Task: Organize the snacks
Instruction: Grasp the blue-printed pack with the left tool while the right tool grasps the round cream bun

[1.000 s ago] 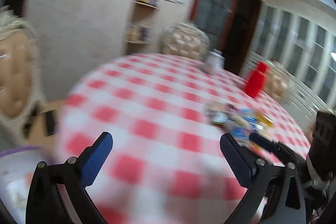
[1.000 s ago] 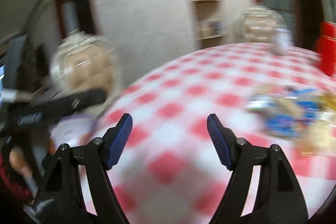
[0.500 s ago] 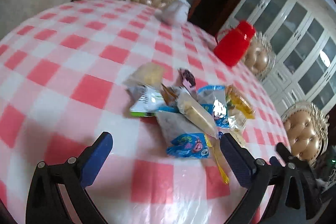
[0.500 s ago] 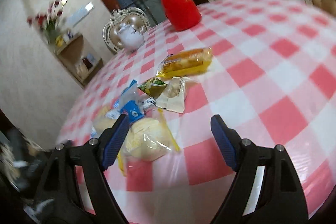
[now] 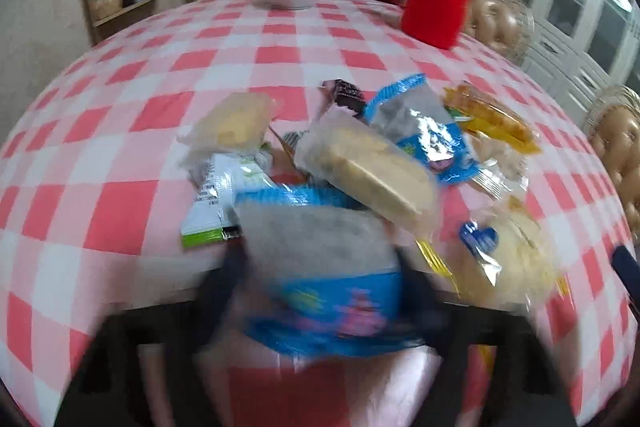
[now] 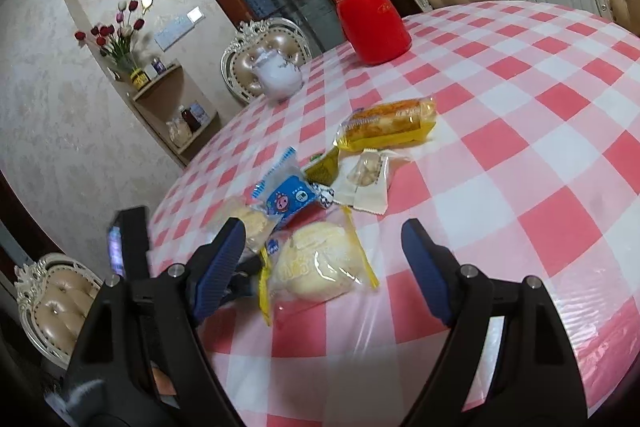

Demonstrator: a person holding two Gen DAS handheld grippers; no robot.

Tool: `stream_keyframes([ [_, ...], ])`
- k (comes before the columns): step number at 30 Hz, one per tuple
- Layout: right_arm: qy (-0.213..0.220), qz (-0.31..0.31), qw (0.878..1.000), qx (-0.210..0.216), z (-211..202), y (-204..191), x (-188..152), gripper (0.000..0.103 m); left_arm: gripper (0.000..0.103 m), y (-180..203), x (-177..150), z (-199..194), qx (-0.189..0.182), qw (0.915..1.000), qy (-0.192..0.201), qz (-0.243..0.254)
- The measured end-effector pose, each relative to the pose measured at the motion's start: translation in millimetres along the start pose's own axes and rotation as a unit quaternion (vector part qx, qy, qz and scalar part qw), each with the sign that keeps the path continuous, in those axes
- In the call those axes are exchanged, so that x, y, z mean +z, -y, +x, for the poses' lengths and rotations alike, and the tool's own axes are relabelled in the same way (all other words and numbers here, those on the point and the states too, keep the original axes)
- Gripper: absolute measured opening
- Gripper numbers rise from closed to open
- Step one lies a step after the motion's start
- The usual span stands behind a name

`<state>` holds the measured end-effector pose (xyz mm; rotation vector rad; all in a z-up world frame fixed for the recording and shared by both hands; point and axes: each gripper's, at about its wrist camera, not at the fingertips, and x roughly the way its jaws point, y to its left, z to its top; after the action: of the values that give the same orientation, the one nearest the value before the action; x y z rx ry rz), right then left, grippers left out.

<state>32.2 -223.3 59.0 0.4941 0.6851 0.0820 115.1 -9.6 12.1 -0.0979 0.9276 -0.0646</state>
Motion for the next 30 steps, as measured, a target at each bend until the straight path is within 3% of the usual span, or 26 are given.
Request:
stream_keyframes([
  [6,-0.028,-0.045,0.998,-0.034,25,-11,-10,0.082,0.061,-19,-19,-19,-0.008,0.9999,-0.013,-0.006],
  [11,-0.043,-0.138,0.986,-0.081,55,-44,-15,0.082,0.063,-35,-21,-24,-0.014,0.9994,-0.007,-0.032],
  [13,-0.062,-0.149,0.983,-0.082,66,-51,-17,0.082,0.065,-35,-21,-23,-0.011,0.9994,-0.003,-0.031],
  [18,-0.099,-0.198,0.968,-0.117,92,-68,-26,0.094,0.070,-34,-19,-20,-0.006,0.9996,-0.001,-0.028],
  [30,-0.119,-0.226,0.958,-0.130,104,-67,-23,0.098,0.072,-36,-18,-16,0.011,0.9995,0.009,-0.027],
])
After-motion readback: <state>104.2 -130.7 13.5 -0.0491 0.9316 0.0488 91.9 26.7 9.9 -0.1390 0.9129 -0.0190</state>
